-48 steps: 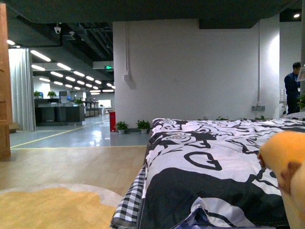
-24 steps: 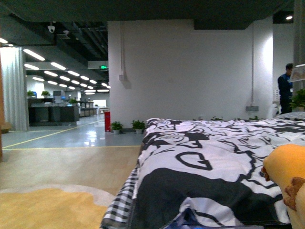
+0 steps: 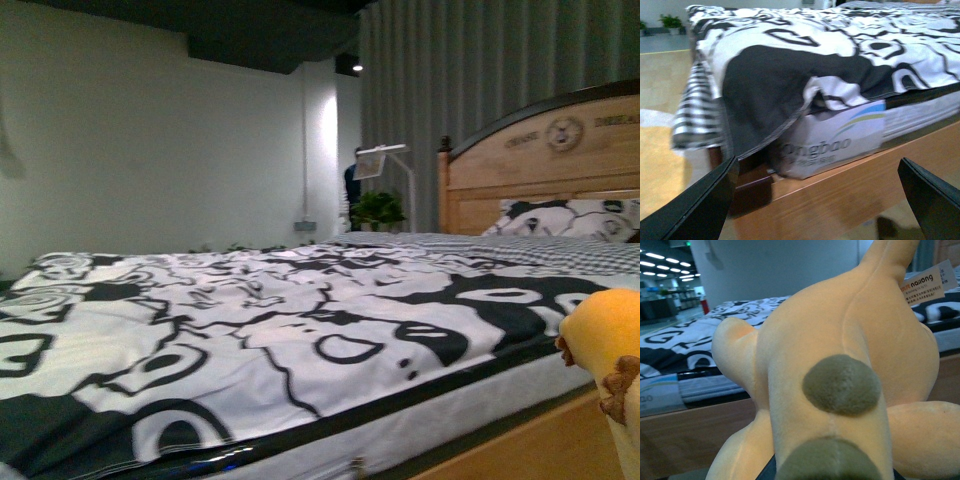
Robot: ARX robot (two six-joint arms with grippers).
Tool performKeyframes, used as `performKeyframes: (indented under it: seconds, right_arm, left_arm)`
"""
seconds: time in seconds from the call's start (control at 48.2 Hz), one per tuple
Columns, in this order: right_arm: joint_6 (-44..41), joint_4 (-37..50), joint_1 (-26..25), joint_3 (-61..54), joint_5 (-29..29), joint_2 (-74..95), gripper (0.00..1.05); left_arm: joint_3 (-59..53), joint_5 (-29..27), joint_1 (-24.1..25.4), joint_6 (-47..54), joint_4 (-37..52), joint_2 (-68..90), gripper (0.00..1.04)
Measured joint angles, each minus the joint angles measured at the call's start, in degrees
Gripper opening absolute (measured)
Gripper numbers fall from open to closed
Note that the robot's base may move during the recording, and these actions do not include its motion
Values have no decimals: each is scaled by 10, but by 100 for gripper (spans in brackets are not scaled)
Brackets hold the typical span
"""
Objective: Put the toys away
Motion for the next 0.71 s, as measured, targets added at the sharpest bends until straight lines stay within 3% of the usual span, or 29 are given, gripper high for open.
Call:
performKeyframes:
  seconds: [0.706]
  right_arm:
    - [0, 0, 0, 0, 0, 0, 9]
  left_arm:
    - [0, 0, 0, 0, 0, 0, 99]
